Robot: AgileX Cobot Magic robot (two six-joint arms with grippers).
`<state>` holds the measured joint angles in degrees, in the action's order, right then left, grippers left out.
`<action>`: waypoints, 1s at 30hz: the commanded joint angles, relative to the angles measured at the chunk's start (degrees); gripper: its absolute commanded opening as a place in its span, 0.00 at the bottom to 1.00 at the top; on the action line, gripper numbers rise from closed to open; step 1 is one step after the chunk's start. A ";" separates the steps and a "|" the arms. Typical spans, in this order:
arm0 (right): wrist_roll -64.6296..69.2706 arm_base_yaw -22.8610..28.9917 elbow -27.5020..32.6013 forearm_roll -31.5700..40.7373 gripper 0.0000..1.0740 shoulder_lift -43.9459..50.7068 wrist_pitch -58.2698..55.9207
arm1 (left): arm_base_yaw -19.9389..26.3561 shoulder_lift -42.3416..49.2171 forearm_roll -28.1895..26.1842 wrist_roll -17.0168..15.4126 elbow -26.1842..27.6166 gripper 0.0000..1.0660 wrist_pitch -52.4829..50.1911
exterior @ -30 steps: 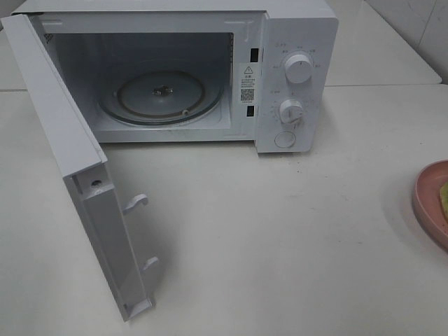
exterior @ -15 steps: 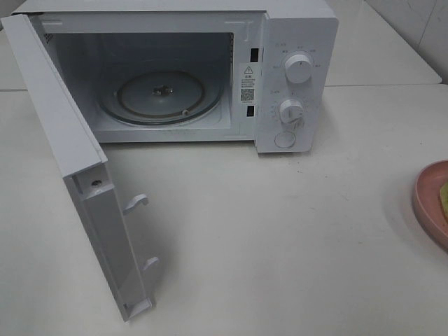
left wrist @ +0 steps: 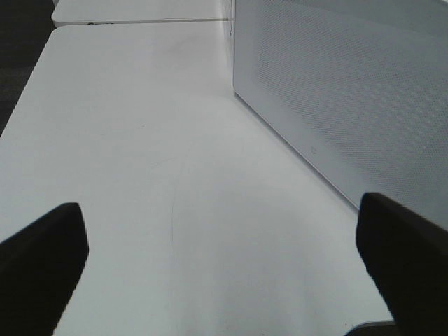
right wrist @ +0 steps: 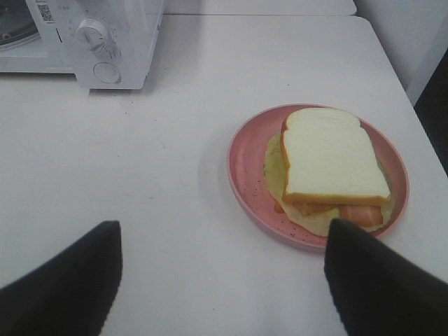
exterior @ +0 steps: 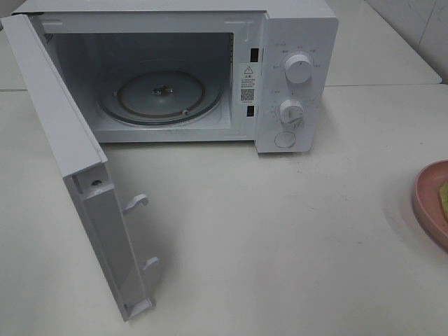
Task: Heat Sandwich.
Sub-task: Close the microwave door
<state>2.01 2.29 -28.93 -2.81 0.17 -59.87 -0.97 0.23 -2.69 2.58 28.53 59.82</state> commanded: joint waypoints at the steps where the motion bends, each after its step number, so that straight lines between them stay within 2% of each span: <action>1: -0.34 -0.29 0.06 0.29 0.71 1.60 0.40 | -0.29 1.55 -0.34 -0.46 -0.17 0.95 -0.92; 24: -0.34 -0.29 0.06 0.29 0.71 1.60 0.40 | -0.29 1.38 -0.17 -0.46 0.23 0.95 -1.38; 29: -0.34 -0.29 0.06 0.29 0.71 1.60 0.40 | -0.29 -2.81 0.00 -0.34 2.75 0.92 -2.92; 30: -0.34 -0.29 0.06 0.29 0.71 1.60 0.40 | -0.29 -5.27 0.00 -0.17 3.15 0.88 -4.24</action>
<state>2.01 2.29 -28.93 -2.81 0.17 -59.87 -0.97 -3.61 -2.64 2.58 31.05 57.52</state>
